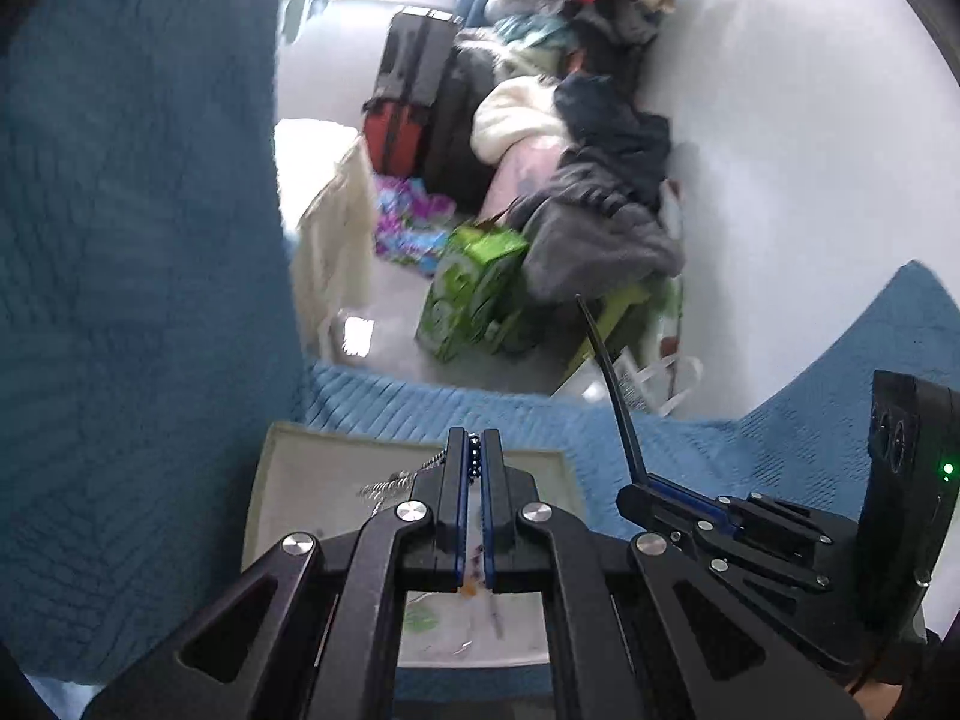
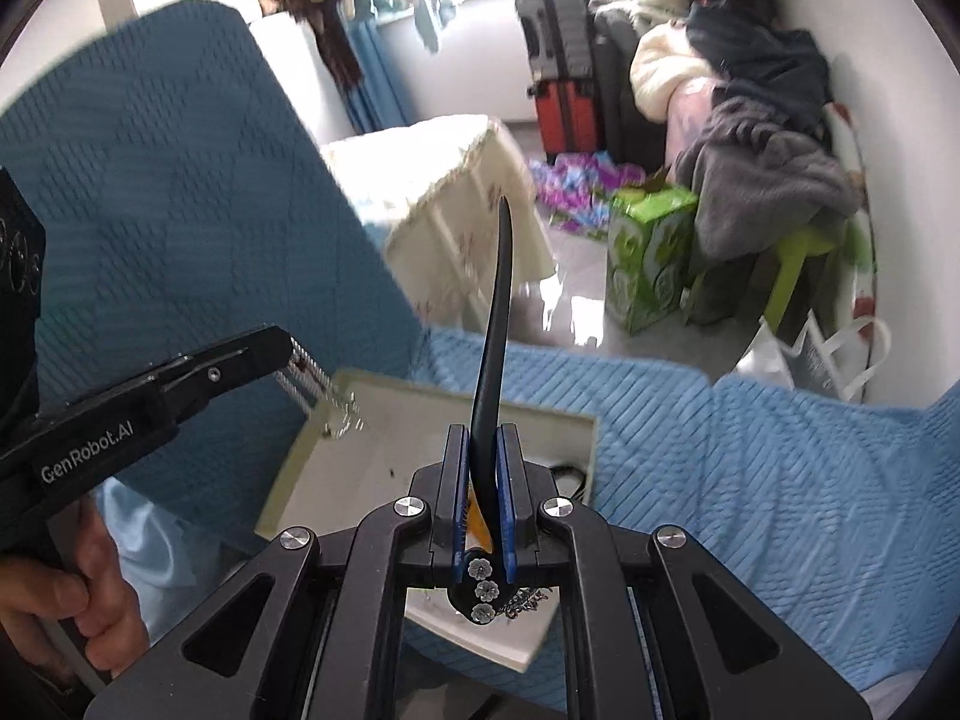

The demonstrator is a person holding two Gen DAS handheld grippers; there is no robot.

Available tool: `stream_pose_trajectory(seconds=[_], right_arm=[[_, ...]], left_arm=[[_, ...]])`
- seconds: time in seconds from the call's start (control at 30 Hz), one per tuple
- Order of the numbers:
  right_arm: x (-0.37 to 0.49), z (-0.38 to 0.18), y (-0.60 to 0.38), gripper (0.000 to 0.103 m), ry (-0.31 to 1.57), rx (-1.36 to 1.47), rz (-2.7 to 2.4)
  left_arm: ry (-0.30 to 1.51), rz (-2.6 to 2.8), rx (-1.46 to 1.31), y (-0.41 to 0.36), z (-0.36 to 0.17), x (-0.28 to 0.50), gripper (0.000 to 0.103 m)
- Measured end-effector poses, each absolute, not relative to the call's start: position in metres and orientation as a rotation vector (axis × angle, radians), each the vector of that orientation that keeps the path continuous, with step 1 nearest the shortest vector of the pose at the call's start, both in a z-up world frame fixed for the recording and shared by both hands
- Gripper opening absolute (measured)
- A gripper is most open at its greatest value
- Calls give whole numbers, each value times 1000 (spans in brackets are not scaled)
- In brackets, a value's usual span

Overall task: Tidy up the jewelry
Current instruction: 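Carry the bead chain and hairpin in both grippers over the green box, then open both grippers to drop the chain and hairpin into the box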

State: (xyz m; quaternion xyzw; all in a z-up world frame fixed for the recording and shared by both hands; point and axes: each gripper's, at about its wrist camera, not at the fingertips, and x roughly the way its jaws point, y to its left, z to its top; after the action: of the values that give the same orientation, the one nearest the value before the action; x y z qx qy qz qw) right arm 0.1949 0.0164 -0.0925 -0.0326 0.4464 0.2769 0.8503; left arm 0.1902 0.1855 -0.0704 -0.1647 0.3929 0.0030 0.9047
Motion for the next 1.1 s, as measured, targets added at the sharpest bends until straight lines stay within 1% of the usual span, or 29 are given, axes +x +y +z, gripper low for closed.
stream_pose_trajectory(seconds=[0.3, 0.4, 0.5, 0.63, 0.73, 0.77, 0.8, 0.83, 0.87, 0.97, 1.0, 1.03, 1.07, 1.1], right_arm=[[192, -161, 29, 7, 1049, -122, 540], [193, -173, 27, 7, 1084, -131, 524], [192, -178, 23, 7, 1093, -138, 509], [193, -177, 17, 8, 1109, -132, 501], [191, -167, 13, 9, 1093, -140, 515], [191, -162, 12, 12, 1083, -140, 515], [191, -157, 11, 21, 1075, -135, 520], [190, -150, 9, 25, 1061, -131, 524], [189, -140, 7, 28, 1042, -127, 530], [184, -105, 0, 29, 973, -111, 549], [184, -96, -2, 30, 959, -107, 554], [182, -83, -5, 32, 934, -101, 560], [180, -70, -8, 34, 910, -97, 563], [177, -57, -11, 37, 884, -92, 568]], left_arm=[[958, -4, -316, 193, -157, 199, 1], [987, 2, -328, 196, -176, 196, 1], [991, 12, -298, 192, -184, 194, 1], [973, 25, -293, 190, -180, 192, 2], [941, 65, -237, 185, -162, 190, 3], [931, 81, -216, 183, -155, 188, 3], [927, 88, -205, 182, -148, 188, 4], [928, 97, -201, 181, -140, 186, 4], [922, 101, -205, 181, -134, 184, 4], [873, 111, -209, 178, -104, 173, 5], [865, 116, -204, 176, -96, 173, 14], [848, 119, -199, 173, -85, 170, 29], [819, 126, -193, 170, -73, 166, 36], [794, 130, -186, 167, -62, 162, 49]])
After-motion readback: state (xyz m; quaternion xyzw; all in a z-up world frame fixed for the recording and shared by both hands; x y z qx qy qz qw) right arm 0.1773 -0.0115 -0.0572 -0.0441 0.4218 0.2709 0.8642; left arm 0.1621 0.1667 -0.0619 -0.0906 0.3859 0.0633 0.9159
